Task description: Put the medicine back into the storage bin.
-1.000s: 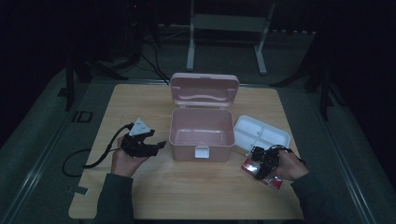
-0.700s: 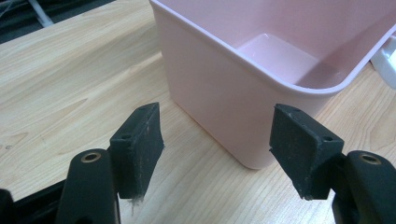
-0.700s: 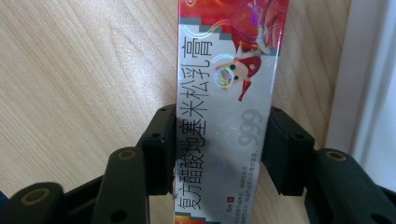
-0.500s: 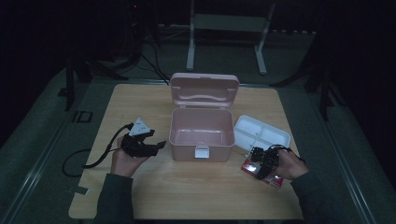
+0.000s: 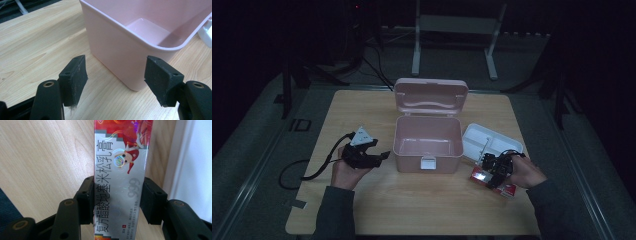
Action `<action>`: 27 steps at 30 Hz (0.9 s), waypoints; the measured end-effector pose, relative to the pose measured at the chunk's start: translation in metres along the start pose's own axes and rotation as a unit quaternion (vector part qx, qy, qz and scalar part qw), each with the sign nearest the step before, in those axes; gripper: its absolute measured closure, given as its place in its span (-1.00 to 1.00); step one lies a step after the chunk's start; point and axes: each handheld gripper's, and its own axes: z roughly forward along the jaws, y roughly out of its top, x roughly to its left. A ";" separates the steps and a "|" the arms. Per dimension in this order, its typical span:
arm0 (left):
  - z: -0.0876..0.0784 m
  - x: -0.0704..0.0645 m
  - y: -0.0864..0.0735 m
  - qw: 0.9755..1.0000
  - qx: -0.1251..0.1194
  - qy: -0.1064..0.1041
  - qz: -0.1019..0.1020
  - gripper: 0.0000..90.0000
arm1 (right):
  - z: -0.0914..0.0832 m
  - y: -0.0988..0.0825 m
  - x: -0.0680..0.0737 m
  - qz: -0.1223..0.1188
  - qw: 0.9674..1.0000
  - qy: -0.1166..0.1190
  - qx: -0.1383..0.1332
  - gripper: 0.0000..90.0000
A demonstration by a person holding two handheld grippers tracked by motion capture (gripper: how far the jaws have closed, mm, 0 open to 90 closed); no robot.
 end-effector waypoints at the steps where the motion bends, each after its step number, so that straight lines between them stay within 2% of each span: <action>1: 0.000 0.000 0.000 1.000 0.000 0.000 0.000 -0.25 | -0.002 0.001 0.000 -0.002 1.000 0.000 -0.001 0.14; 6: 0.000 0.000 0.000 1.000 0.000 -0.001 0.000 -0.25 | -0.015 0.003 -0.002 -0.009 1.000 -0.002 -0.008 0.14; 8: 0.000 0.000 0.000 1.000 0.000 -0.001 0.000 -0.25 | -0.032 0.005 -0.005 -0.011 1.000 -0.010 -0.015 0.14; 11: 0.001 -0.001 0.000 1.000 0.001 -0.001 0.000 -0.25 | -0.040 0.006 -0.006 -0.013 1.000 -0.016 -0.017 0.14; 12: 0.001 -0.001 0.000 1.000 0.001 -0.001 0.000 -0.25 | -0.050 0.008 -0.008 -0.019 0.999 -0.022 -0.017 0.14; 19: 0.001 -0.001 0.000 1.000 0.001 -0.001 0.001 -0.25 | -0.086 0.021 -0.013 -0.033 0.998 -0.035 -0.029 0.14; 27: 0.001 -0.001 0.000 1.000 0.001 -0.002 0.002 -0.25 | -0.115 0.042 -0.017 -0.051 0.997 -0.051 -0.033 0.14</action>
